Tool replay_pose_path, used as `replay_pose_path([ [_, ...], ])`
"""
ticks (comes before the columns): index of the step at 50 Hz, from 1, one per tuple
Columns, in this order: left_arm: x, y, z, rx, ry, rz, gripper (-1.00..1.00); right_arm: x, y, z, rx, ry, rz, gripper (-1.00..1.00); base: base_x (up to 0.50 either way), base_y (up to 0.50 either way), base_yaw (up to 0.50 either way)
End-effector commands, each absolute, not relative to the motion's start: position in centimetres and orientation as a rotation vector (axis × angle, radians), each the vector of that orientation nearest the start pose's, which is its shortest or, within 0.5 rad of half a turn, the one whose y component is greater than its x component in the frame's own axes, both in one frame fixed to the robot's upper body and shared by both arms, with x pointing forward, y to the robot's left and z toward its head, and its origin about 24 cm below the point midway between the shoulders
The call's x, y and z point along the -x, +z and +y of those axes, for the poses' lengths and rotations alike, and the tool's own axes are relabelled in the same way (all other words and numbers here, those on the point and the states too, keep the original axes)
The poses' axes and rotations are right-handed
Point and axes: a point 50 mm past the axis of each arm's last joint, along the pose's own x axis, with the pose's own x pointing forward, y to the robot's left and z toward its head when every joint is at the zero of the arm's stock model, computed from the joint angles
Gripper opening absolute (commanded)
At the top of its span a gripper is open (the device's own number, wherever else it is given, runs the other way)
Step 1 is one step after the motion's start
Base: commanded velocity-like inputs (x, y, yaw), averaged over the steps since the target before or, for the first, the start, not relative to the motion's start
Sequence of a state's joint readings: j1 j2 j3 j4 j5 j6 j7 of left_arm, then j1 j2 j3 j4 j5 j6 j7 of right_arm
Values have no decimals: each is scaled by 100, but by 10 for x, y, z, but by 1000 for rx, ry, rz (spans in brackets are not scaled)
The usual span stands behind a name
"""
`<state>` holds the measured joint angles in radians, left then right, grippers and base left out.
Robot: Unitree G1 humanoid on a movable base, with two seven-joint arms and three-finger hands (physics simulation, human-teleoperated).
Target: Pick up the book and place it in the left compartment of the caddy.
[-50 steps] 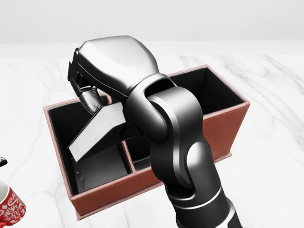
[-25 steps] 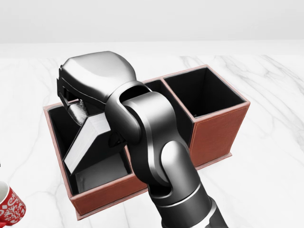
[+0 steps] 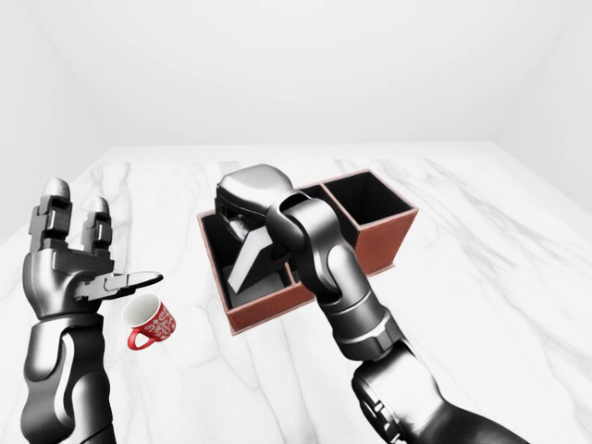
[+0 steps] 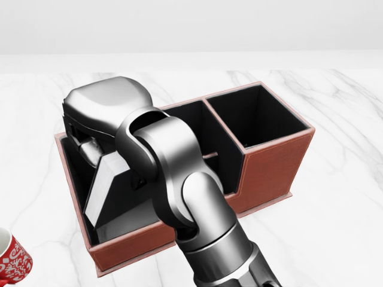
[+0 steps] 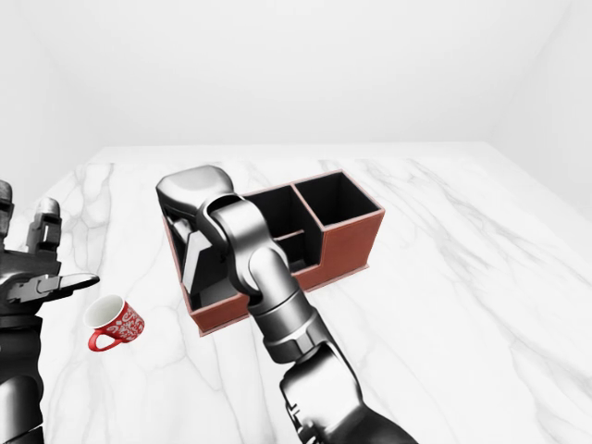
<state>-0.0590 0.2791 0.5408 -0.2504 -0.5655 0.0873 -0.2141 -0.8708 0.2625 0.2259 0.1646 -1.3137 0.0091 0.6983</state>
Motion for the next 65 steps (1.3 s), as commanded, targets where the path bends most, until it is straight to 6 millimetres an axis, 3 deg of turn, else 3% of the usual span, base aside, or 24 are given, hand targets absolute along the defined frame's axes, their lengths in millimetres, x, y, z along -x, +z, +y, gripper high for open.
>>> replay_pose_path([
  [1, -229, 147, 292, 201, 146, -423, 100, -314, 227, 50, 1433, 649, -478, -100, 0, 0, 0],
  [17, -228, 148, 294, 205, 150, -429, 100, -337, 212, 55, 1477, 751, -354, -100, 0, 0, 0],
  [43, -227, 147, 293, 209, 144, -426, 100, -341, 227, 69, 1393, 678, -471, -100, 0, 0, 0],
  [54, -227, 147, 293, 211, 143, -429, 100, -352, 208, 64, 1383, 567, -537, -100, 0, 0, 0],
  [65, -226, 147, 293, 211, 139, -430, 100, -345, 186, 67, 1363, 559, -546, -100, 0, 0, 0],
])
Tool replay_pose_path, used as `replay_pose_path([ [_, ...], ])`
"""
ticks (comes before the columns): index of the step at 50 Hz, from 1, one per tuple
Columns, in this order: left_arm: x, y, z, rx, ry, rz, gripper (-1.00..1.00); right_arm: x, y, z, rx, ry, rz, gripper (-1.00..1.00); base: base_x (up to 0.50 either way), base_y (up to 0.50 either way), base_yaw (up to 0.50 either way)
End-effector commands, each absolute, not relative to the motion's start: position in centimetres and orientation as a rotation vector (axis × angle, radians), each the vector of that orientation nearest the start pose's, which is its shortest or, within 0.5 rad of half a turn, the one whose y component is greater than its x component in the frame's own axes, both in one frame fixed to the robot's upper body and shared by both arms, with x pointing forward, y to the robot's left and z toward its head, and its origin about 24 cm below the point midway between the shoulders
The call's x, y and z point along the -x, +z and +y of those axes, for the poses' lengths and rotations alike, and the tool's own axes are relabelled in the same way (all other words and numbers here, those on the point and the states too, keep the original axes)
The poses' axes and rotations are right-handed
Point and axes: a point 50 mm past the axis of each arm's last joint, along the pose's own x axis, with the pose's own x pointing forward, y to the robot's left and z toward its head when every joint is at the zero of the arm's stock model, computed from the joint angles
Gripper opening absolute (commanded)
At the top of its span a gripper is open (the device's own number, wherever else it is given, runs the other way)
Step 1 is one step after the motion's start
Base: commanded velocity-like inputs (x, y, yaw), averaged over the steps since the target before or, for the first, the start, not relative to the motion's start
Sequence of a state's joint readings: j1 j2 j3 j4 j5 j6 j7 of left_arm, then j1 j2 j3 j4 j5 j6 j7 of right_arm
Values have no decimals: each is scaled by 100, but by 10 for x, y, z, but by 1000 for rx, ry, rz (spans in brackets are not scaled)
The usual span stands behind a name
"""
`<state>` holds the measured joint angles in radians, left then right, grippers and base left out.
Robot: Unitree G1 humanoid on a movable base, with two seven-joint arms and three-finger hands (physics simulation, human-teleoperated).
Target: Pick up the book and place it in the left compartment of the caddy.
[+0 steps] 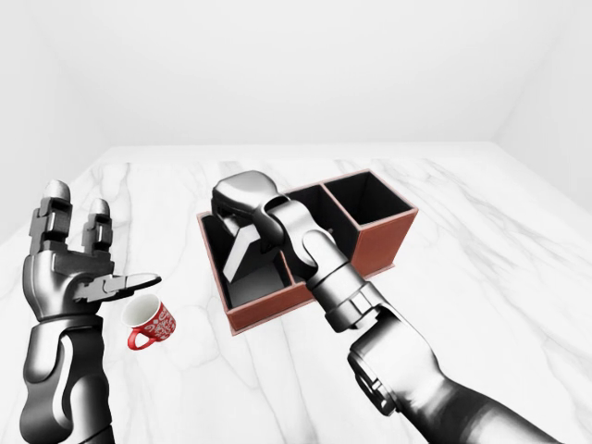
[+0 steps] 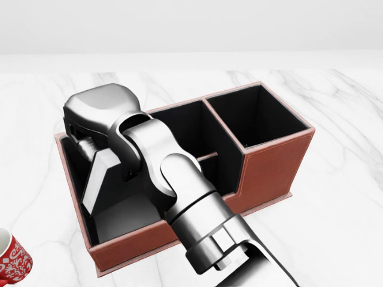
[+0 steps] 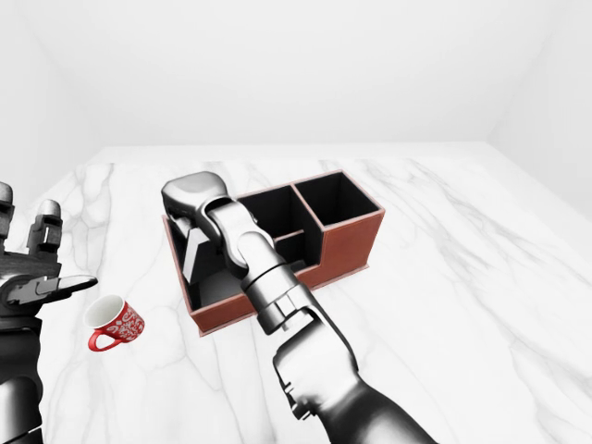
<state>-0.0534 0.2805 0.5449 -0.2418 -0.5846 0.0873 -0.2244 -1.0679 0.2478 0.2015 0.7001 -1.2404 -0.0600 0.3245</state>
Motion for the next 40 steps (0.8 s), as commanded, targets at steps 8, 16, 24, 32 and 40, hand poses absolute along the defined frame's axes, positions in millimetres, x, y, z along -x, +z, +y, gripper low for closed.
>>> replay_pose_path([
  [8, -226, 147, 293, 212, 137, -430, 100, -336, 184, 75, 1347, 582, -557, -100, 0, 0, 0],
  [16, -226, 147, 293, 212, 137, -431, 100, -342, 178, 72, 1366, 562, -558, -100, 0, 0, 0],
  [24, -225, 146, 292, 211, 135, -430, 100, -346, 176, 69, 1395, 534, -564, -100, 0, 0, 0],
  [32, -226, 146, 292, 212, 133, -430, 100, -346, 173, 70, 1400, 529, -564, -100, 0, 0, 0],
  [40, -226, 146, 292, 214, 133, -429, 100, -348, 166, 69, 1403, 527, -553, -100, 0, 0, 0],
])
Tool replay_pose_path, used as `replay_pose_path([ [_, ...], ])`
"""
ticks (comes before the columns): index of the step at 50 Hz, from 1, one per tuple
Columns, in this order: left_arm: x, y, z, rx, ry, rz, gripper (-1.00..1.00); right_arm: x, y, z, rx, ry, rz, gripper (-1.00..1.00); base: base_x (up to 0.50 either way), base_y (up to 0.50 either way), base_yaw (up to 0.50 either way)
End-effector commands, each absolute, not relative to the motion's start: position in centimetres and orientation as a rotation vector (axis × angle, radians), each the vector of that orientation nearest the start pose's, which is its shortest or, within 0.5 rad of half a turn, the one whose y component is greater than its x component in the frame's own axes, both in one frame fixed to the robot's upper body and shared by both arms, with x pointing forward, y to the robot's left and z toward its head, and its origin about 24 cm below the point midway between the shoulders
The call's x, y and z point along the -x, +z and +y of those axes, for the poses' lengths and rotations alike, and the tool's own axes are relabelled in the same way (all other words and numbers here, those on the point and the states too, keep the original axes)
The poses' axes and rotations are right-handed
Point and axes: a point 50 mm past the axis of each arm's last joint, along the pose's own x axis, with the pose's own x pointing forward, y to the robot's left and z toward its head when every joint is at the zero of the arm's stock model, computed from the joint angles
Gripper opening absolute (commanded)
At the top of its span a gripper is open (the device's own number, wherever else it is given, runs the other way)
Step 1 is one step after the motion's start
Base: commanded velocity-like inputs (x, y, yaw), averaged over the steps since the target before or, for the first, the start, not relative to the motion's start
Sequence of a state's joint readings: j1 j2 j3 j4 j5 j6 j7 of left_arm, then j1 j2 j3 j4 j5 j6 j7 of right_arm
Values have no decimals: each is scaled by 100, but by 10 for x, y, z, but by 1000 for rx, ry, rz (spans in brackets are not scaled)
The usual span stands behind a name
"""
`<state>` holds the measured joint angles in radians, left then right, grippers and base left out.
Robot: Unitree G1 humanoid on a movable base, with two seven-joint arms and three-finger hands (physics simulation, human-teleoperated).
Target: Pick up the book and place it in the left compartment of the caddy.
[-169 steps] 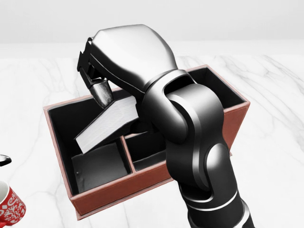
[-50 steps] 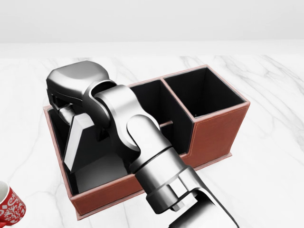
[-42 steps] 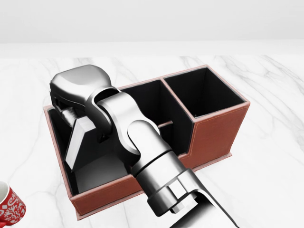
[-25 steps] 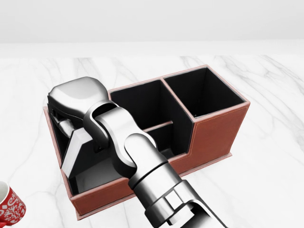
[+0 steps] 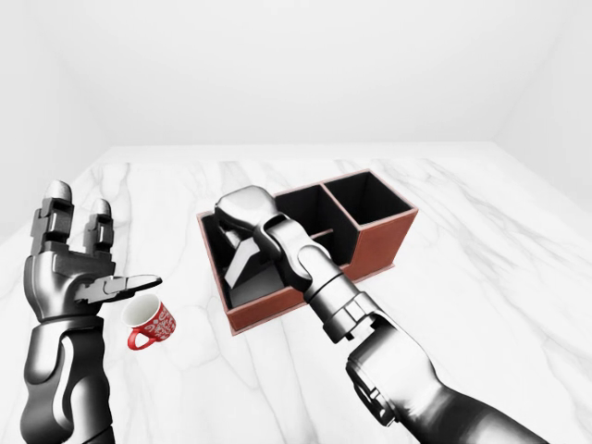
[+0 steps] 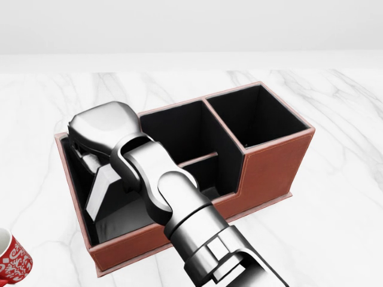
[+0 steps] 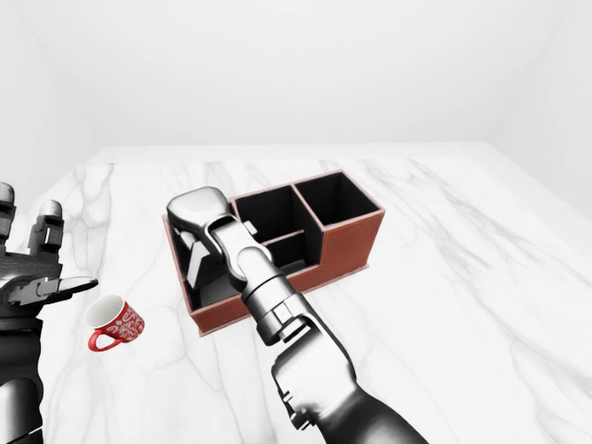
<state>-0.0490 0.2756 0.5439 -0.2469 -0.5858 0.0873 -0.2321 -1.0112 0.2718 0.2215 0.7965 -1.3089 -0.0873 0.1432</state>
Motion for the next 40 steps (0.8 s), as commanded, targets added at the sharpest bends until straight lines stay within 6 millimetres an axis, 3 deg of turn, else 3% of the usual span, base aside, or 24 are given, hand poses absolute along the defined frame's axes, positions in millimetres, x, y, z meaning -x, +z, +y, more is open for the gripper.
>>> replay_pose_path([
  [1, -226, 146, 292, 213, 133, -428, 100, -348, 165, 69, 1405, 527, -551, -100, 0, 0, 0],
  [40, -226, 147, 294, 219, 136, -434, 100, -347, 138, 73, 1425, 529, -537, -100, 0, 0, 0],
])
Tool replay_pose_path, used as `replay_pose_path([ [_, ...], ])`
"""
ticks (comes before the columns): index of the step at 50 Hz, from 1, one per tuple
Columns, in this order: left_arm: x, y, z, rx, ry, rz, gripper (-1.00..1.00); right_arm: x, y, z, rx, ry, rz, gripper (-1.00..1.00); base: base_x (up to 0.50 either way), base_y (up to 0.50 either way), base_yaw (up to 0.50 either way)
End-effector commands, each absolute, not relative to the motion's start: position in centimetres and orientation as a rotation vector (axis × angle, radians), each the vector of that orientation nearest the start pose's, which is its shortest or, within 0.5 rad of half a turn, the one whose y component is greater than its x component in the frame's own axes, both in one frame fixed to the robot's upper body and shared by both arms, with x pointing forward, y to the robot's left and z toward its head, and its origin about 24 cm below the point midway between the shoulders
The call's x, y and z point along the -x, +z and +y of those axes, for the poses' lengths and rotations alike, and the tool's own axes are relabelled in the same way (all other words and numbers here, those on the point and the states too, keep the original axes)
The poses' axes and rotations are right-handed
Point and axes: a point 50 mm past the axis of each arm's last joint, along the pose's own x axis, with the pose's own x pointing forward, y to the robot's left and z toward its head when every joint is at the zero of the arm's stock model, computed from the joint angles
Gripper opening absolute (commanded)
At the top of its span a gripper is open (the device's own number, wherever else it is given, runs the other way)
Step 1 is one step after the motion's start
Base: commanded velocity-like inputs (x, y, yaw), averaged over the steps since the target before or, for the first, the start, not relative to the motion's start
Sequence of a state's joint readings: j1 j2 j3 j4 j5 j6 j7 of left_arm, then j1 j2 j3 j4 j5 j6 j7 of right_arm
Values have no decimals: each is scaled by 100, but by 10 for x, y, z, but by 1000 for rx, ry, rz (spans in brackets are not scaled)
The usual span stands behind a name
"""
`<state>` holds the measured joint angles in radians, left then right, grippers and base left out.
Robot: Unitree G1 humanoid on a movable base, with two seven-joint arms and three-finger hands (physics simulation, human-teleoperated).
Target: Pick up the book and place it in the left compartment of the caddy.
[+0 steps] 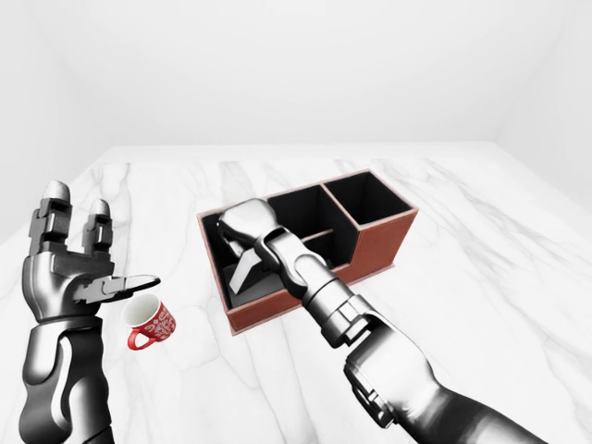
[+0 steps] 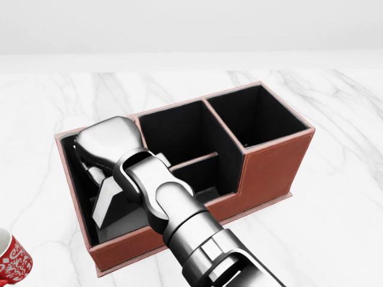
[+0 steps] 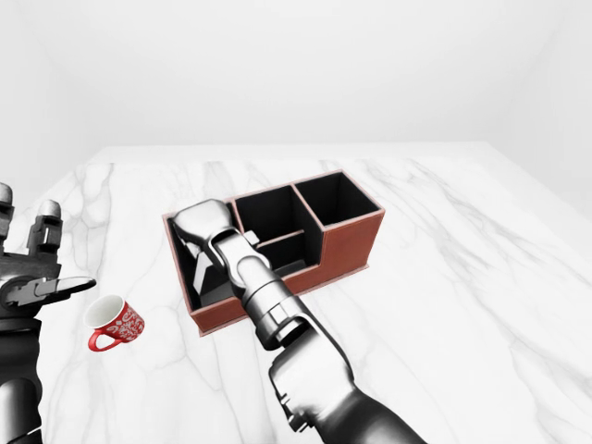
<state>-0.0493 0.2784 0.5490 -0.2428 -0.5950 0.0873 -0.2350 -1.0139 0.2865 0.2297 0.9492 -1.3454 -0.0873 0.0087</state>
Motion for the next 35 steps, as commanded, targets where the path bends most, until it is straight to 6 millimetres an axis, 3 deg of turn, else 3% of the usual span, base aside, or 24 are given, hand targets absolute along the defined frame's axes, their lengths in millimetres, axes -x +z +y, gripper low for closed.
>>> replay_pose_path([
  [1, -226, 147, 294, 219, 136, -434, 100, -347, 137, 73, 1426, 529, -537, -100, 0, 0, 0],
  [35, -223, 148, 294, 220, 133, -441, 100, -347, 121, 69, 1438, 478, -541, -100, 0, 0, 0],
])
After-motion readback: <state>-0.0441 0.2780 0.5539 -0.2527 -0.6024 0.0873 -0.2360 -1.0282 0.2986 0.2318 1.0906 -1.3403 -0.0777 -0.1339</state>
